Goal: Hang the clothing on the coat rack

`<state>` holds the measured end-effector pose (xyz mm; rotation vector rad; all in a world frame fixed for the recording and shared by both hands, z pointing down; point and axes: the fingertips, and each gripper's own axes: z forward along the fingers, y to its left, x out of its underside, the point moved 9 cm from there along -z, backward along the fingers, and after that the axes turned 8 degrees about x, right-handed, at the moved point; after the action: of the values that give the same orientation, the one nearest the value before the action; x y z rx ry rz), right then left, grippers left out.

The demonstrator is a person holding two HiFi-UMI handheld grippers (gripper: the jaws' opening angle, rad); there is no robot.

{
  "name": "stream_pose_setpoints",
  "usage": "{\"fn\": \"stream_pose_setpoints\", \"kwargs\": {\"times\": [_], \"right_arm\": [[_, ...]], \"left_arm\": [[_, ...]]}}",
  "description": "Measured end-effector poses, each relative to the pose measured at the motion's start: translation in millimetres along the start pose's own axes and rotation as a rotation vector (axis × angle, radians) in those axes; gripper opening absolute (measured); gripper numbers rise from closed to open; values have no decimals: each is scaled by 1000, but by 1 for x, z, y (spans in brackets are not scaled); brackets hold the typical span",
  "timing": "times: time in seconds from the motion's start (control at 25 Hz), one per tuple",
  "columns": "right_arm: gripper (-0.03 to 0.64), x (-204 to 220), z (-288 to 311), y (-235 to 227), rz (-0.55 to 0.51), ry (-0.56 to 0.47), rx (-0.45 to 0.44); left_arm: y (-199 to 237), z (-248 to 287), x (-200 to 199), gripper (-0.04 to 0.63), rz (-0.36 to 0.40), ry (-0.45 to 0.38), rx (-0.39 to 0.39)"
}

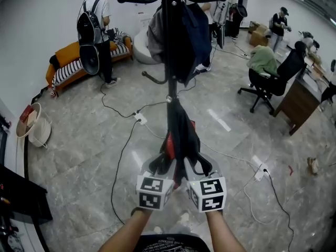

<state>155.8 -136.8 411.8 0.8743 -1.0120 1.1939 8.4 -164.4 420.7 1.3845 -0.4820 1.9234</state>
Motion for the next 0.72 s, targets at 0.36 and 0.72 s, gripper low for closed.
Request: {"fn": "stream_pose_setpoints", "kwargs": {"times": [0.36,0.72], "right_arm": [[124,4,-40,22,16,-8,59],[98,12,-76,59,36,-14,103]], "left_arm": [[-20,-29,12,133,-3,2,82],[-29,-67,26,130,12,-14,152]]}}
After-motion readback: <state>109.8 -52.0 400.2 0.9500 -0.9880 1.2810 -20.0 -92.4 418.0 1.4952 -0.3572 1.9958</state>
